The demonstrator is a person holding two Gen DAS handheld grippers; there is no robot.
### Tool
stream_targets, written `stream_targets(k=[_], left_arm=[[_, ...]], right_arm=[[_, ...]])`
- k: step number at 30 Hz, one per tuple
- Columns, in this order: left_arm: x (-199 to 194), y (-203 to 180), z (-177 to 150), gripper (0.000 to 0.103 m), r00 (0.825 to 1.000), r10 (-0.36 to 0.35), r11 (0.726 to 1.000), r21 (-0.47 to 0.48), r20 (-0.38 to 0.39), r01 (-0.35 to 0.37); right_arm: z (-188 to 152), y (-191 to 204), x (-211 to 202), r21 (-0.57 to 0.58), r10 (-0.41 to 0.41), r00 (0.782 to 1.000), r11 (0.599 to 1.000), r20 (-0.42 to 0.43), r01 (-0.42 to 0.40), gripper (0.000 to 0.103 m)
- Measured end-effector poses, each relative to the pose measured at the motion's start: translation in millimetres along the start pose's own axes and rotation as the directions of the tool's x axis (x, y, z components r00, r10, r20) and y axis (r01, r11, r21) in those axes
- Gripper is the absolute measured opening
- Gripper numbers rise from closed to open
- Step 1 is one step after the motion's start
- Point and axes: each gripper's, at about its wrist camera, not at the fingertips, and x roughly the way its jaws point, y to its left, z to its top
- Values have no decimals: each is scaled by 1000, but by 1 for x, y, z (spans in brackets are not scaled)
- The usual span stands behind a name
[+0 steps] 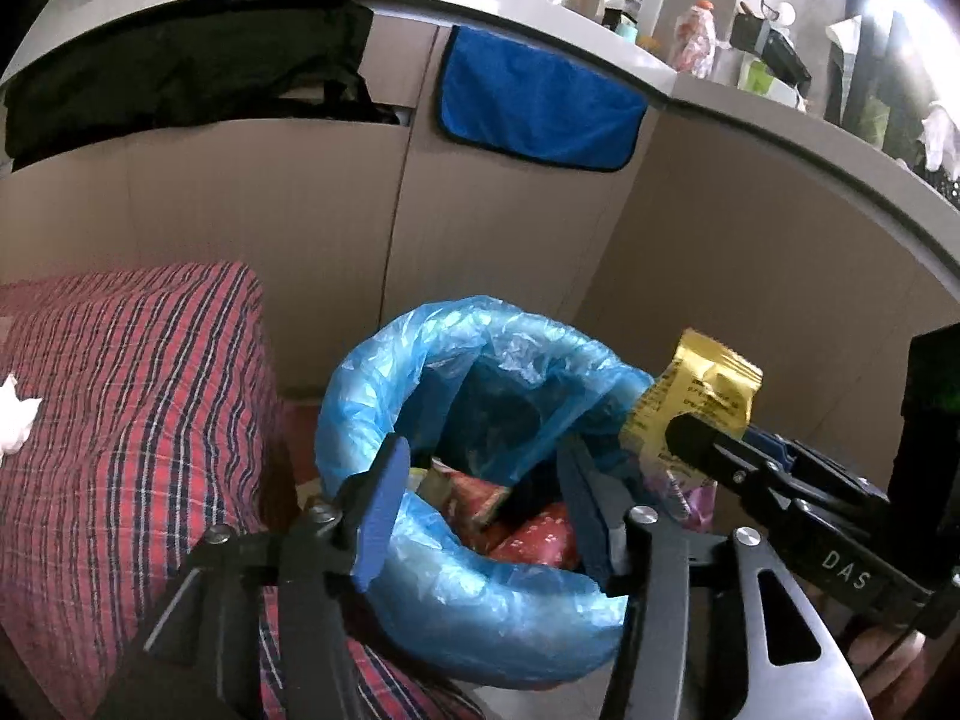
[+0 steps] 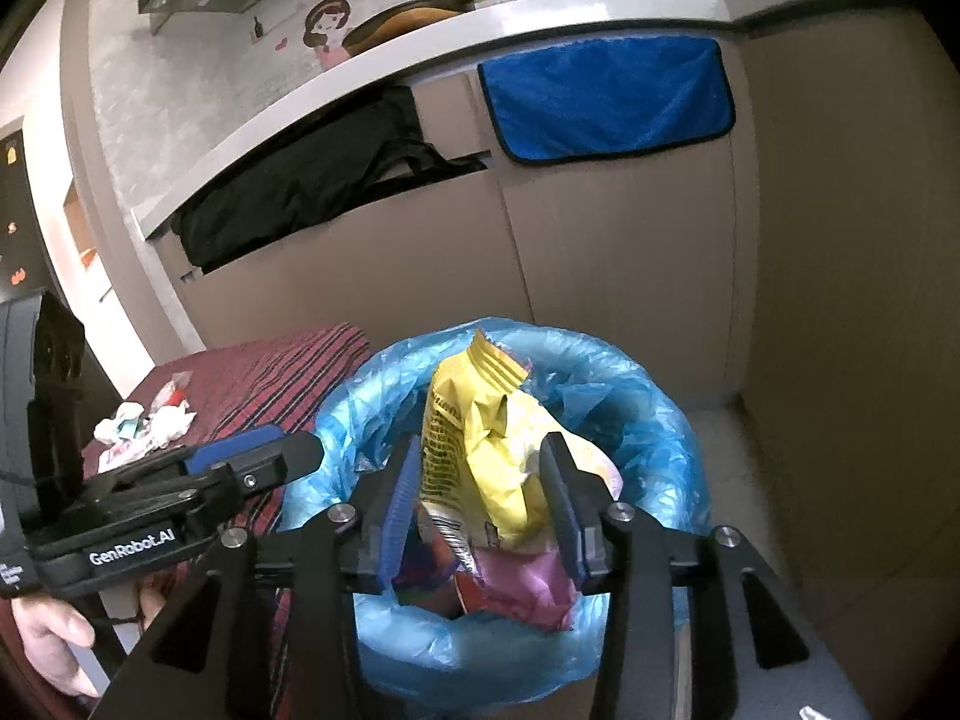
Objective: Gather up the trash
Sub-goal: 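Open both grippers to drop the wrapper and chip bag into the bin, then grasp the white tissue with the right gripper while the left gripper returns to the table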
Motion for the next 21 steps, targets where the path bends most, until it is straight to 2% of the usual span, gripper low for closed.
stream_targets(k=[3,10,15,18,21], left_arm=[[-13,7,2,53,1000,18,999,-29,21,-17],[-52,33,2,53,997,79,994,-75,24,-77],[-95,64,-9,53,991,130,988,-91,42,-125],[-130,91,-19,53,978,198,977,-98,70,-190],[-168,126,-30,53,955,277,955,-141,104,-262]], right_arm=[[3,3,-10,-6,-18,999,1000,35,19,41],[13,18,-24,-35,-32,998,999,53,34,41],[21,42,-36,-72,5,999,997,54,-2,41],[26,68,-42,-111,54,997,993,49,-49,41],[29,106,-44,-176,111,993,979,31,-103,41]])
